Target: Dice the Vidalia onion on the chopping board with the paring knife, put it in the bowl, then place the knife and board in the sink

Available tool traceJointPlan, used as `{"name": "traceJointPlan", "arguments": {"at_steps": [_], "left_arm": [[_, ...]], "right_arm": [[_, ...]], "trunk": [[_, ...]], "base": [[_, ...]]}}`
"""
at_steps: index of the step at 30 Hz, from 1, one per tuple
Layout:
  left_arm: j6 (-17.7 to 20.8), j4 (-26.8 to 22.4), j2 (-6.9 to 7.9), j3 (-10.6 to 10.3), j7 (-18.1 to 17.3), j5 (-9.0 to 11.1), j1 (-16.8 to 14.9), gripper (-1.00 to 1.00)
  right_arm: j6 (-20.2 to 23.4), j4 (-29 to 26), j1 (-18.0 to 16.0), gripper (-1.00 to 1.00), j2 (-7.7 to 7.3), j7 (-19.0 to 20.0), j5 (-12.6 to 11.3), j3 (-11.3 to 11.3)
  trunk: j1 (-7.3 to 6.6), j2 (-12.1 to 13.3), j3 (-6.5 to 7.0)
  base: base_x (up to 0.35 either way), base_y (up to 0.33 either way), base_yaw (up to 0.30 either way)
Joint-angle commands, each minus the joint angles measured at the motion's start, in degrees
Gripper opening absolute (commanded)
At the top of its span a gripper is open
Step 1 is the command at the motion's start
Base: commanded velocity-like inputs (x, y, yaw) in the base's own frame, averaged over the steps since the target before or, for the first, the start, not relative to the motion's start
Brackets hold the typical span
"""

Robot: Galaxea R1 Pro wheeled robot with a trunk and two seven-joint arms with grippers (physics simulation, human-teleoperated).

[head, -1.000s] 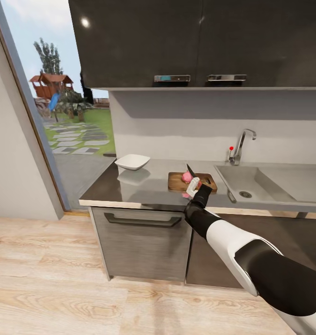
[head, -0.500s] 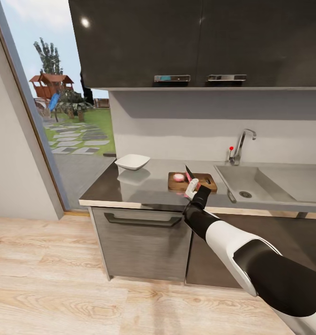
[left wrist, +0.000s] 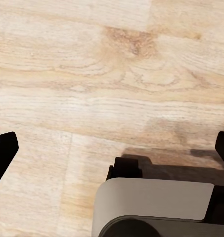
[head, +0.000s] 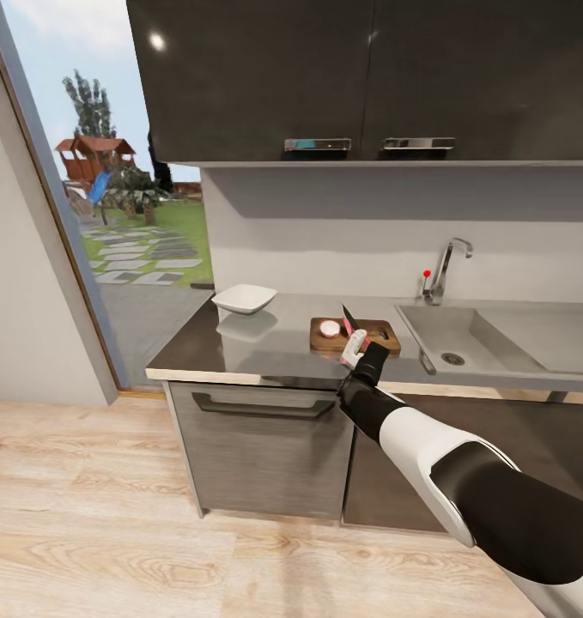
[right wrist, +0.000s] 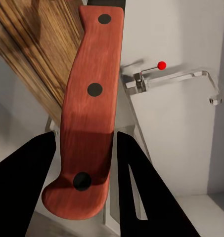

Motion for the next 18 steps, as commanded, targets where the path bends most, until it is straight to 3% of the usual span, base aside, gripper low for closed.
{"name": "traceJointPlan", "arguments": {"at_steps": [1,18], "left_arm": [[-0.4,0.2,-0.01,-0.1,0.0,0.4,-0.1,1.00],[-0.4,0.2,-0.01,-0.1,-0.1,0.4,-0.1,1.00]], "right_arm": [[0.4,0.0,0.0,-1.00,0.02,0.0,0.2,0.1],[0.4,0.0,0.0,-1.00,0.02,0.0,0.2,0.1]], "trunk": [[0.00,0.0,-0.06],[0.00,0.0,-0.06]], "base": [[0.000,0.000,0.000],[0.000,0.000,0.000]]}}
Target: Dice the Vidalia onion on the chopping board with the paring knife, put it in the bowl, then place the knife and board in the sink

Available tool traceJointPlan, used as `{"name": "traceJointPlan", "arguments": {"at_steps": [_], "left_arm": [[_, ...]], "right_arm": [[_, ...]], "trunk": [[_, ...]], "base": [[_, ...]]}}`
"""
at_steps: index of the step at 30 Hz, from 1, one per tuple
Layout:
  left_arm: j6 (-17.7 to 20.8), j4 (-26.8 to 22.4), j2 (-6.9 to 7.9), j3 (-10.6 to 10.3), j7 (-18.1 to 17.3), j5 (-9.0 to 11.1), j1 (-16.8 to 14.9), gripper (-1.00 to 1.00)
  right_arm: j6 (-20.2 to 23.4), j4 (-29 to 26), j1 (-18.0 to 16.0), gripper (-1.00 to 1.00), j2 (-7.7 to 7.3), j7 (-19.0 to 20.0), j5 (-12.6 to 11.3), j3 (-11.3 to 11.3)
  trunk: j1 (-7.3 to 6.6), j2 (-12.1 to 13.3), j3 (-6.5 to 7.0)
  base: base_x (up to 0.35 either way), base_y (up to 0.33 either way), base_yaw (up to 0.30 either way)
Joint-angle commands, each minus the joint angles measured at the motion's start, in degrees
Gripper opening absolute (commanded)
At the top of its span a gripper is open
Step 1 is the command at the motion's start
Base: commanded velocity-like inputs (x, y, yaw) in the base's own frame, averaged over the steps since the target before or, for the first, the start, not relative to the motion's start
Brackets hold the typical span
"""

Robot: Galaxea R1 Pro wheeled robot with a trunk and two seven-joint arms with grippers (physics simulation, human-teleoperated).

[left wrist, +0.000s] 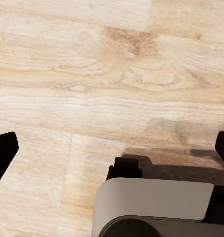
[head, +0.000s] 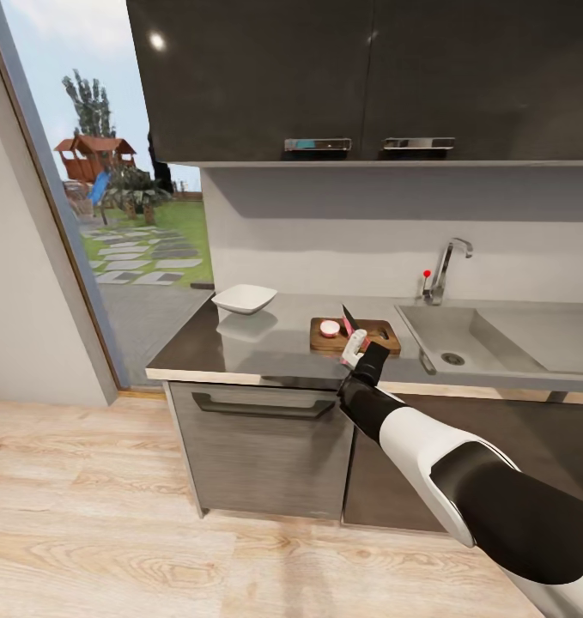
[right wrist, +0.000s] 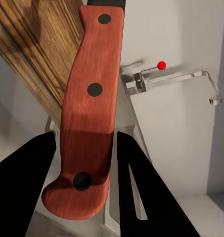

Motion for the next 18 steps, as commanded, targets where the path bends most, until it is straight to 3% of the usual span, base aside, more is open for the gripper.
{"name": "traceJointPlan", "arguments": {"at_steps": [1,18], "left_arm": [[-0.4,0.2,-0.01,-0.1,0.0,0.4,-0.1,1.00],[-0.4,0.2,-0.01,-0.1,-0.1,0.4,-0.1,1.00]], "right_arm": [[0.3,0.0,0.0,-1.00,0.02,0.0,0.2,0.0],[-0.1,-1.0,0.0,-1.00,-0.05,-2.0,0.4,0.0]], "trunk": [[0.00,0.0,-0.06],[0.00,0.0,-0.06]], "base": [[0.000,0.000,0.000],[0.000,0.000,0.000]]}}
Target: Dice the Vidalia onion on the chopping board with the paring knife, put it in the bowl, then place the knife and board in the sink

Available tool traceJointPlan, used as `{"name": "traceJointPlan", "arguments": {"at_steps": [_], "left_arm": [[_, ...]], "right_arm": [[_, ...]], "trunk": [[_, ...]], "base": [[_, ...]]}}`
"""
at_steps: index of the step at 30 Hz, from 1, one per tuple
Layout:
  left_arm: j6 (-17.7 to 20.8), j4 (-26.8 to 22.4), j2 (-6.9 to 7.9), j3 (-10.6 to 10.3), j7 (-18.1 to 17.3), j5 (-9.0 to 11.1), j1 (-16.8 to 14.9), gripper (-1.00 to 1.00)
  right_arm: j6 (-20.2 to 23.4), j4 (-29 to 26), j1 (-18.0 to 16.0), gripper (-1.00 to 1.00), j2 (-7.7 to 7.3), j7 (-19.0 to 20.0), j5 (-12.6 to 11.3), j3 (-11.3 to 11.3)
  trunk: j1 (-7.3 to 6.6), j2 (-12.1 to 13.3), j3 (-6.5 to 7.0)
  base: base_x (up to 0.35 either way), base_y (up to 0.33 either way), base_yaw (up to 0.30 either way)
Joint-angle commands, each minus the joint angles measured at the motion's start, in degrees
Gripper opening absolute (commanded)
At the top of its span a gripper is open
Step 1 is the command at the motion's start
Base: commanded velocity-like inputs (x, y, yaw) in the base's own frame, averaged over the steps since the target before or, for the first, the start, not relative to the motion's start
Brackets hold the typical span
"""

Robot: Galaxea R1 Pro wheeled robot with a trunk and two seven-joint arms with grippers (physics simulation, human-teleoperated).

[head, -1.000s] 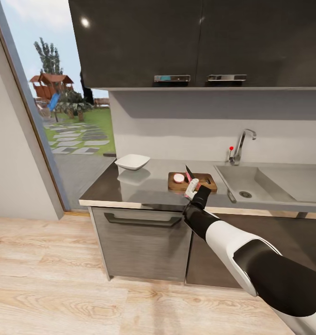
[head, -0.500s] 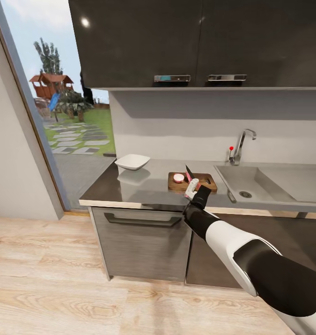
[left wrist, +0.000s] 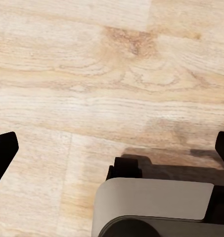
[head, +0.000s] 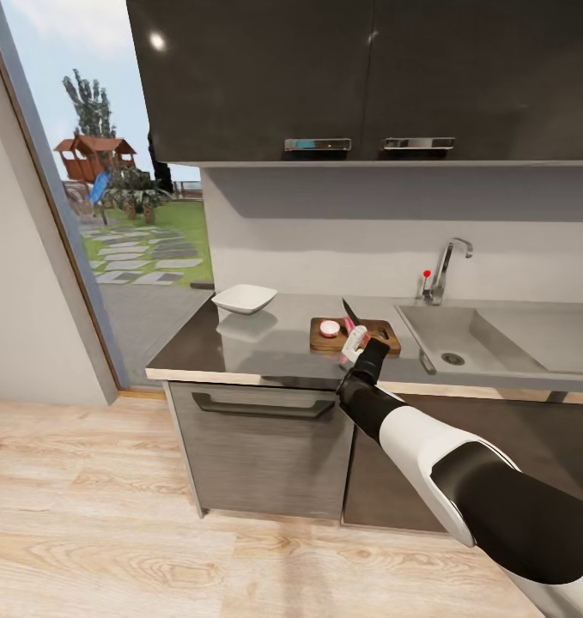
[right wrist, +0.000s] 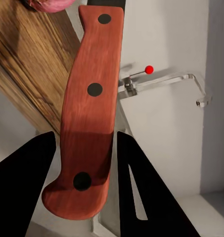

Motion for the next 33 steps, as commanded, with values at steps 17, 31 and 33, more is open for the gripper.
{"name": "traceJointPlan", "arguments": {"at_steps": [17,31,33], "left_arm": [[-0.4,0.2,-0.01,-0.1,0.0,0.4,-0.1,1.00],[-0.5,0.2,-0.09,-0.1,0.0,0.4,-0.1,1.00],[-0.5,0.2,-0.09,-0.1,0.0,0.4,-0.1,1.00]], "right_arm": [[0.5,0.9,0.0,-1.00,-0.07,0.3,0.0,0.2],[0.4,1.2,0.0,-1.00,0.03,0.7,-0.1,0.2],[0.4,1.5,0.0,-1.00,0.07,0.7,-0.1,0.2]], "trunk": [[0.00,0.0,-0.06],[0.00,0.0,-0.06],[0.00,0.0,-0.06]], "base": [[0.000,0.000,0.000],[0.000,0.000,0.000],[0.000,0.000,0.000]]}}
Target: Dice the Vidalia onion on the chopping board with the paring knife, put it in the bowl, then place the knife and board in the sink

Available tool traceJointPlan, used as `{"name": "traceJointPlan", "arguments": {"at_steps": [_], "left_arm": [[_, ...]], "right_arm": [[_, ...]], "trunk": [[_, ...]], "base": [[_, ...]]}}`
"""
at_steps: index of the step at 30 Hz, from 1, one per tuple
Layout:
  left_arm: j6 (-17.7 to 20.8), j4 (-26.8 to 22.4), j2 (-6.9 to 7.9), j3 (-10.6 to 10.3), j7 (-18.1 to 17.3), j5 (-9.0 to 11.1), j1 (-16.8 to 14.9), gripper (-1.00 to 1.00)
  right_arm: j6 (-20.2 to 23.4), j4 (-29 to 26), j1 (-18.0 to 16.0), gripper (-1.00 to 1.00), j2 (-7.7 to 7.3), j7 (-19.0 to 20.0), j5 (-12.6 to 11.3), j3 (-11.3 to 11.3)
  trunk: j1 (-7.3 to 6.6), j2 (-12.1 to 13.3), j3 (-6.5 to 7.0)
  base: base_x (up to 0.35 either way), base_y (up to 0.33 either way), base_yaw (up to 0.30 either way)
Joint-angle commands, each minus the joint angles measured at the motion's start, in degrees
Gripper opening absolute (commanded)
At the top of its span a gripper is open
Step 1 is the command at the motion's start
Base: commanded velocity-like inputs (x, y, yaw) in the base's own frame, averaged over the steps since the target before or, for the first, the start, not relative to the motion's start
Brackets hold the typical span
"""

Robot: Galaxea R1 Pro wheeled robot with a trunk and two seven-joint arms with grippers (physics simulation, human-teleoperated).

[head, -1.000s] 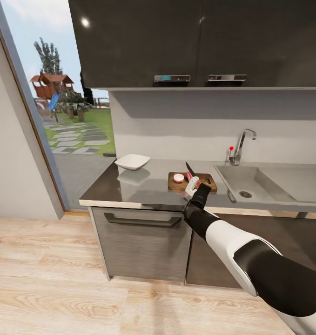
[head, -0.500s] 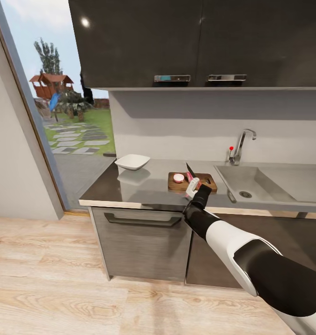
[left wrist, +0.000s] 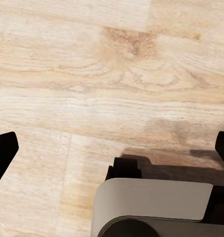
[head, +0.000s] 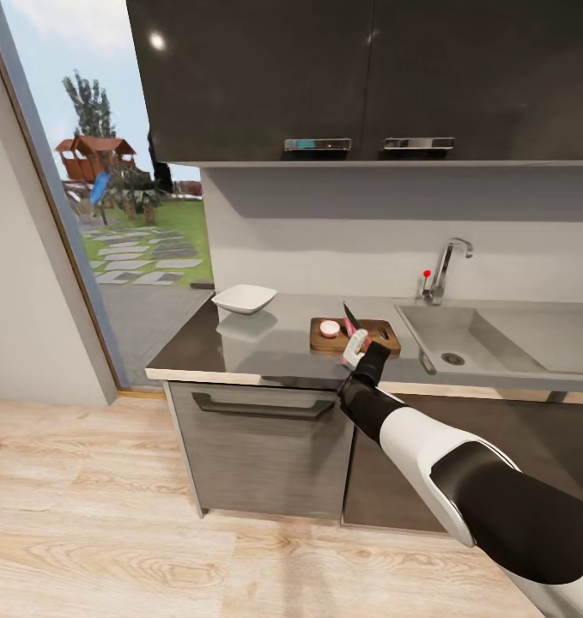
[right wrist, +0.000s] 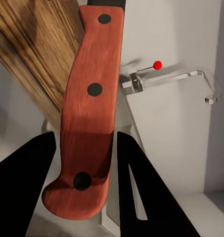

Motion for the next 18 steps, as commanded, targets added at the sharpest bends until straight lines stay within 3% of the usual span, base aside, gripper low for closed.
{"name": "traceJointPlan", "arguments": {"at_steps": [1,18], "left_arm": [[-0.4,0.2,-0.01,-0.1,-0.1,0.4,-0.1,1.00],[-0.4,0.2,-0.01,-0.1,0.0,0.4,-0.1,1.00]], "right_arm": [[0.4,0.2,0.0,-1.00,0.03,0.0,0.3,0.1],[0.1,1.2,0.0,-1.00,0.03,-0.2,0.4,0.1]], "trunk": [[0.00,0.0,-0.06],[0.00,0.0,-0.06]], "base": [[0.000,0.000,0.000],[0.000,0.000,0.000]]}}
